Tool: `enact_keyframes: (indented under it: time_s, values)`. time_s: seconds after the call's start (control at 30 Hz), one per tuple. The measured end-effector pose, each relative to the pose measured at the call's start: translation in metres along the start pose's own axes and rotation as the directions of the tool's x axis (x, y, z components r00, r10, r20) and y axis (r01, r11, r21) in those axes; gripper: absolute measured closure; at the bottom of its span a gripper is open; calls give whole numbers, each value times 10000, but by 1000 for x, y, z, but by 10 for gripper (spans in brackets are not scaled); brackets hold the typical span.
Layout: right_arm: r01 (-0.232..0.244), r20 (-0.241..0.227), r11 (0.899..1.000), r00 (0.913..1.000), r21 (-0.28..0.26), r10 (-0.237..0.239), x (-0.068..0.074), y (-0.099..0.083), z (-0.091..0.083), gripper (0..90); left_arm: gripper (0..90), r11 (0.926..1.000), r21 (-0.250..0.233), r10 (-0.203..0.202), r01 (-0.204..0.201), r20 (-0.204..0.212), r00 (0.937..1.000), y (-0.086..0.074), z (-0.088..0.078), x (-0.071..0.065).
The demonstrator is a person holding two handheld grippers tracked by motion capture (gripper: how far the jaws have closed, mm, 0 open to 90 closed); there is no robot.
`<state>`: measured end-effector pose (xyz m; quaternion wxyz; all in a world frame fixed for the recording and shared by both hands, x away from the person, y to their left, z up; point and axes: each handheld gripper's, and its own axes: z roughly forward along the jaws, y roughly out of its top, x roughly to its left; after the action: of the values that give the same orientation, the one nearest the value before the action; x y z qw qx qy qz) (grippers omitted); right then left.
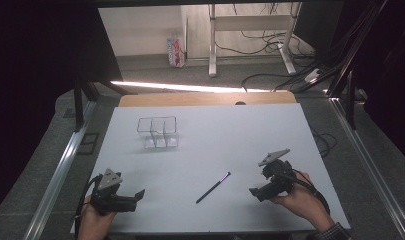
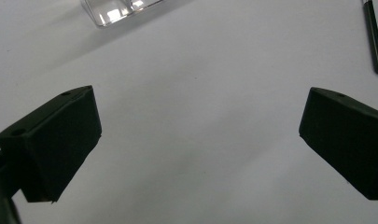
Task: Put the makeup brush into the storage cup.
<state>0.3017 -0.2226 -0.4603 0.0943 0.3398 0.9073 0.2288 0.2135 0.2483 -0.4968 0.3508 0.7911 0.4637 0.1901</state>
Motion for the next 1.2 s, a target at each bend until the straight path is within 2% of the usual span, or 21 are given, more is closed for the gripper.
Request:
enact_keyframes:
  time_s: [0.4, 0.73, 1.2]
  values:
    - [490, -190, 9987, 9986, 167, -486, 5, 19, 9, 62, 0, 9999, -28, -98, 99, 108, 9999, 0, 0, 1]
    - [649, -313, 9974, 9975, 299, -640, 9, 32, 19, 70, 0, 9999, -28, -146, 147, 112, 9998, -1, -1, 2]
    - [1175, -598, 9912, 9917, 611, -1139, 21, 56, 34, 119, 0, 9998, -49, -181, 181, 132, 9998, -1, -1, 2]
